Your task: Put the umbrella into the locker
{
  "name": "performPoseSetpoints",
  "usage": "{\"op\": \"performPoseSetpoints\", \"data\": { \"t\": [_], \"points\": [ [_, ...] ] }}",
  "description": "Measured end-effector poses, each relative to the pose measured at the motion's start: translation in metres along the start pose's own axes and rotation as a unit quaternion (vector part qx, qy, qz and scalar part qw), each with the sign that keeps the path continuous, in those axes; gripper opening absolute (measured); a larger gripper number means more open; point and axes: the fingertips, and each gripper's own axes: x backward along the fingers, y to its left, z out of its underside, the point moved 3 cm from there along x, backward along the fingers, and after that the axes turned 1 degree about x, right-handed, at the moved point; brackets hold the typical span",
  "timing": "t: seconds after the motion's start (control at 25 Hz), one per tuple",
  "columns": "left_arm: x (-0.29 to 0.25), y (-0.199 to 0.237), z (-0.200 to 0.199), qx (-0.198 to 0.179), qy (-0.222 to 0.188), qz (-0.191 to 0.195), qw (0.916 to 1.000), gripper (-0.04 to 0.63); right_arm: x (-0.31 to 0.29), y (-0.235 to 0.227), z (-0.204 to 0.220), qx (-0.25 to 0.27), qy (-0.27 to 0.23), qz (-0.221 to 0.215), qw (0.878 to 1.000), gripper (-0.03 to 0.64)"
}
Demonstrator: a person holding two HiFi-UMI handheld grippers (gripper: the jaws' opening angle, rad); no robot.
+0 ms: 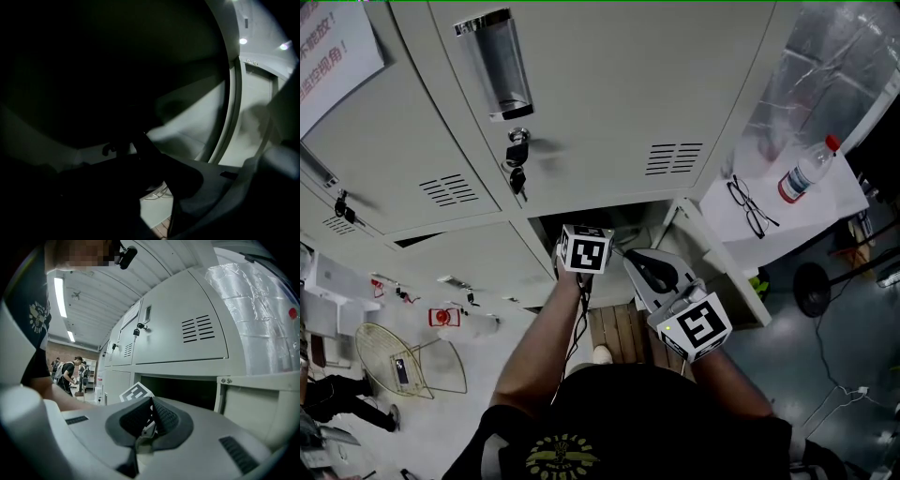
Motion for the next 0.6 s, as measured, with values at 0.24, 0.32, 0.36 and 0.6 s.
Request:
{"op": "performPoseSetpoints", "data": {
  "t": [0.24, 0.32, 0.36, 0.6],
  "points": [
    [-0.011, 0.008, -0.002, -0.004, 0.000, -0.009, 1.0000, 0.144, -0.004, -0.001, 0.000, 0.003, -0.015, 0.002, 1.000, 0.035],
    [-0.011, 0.007, -0.001, -0.007, 0.001, -0.010, 0.9999, 0.144, -0.003, -0.001, 0.000, 0.001, -0.015, 0.002, 1.000, 0.035],
    [-0.010, 0.006, 0.000, -0.008, -0.001, -0.011, 0.9999, 0.146, -0.003, -0.001, 0.000, 0.000, -0.015, 0.003, 1.000, 0.035],
    [0.011, -0.002, -0.005, -0.021, -0.041, -0.021, 0.9987, 0.206, 0.003, -0.004, 0.000, 0.006, -0.017, 0.005, 1.000, 0.035]
  ]
}}
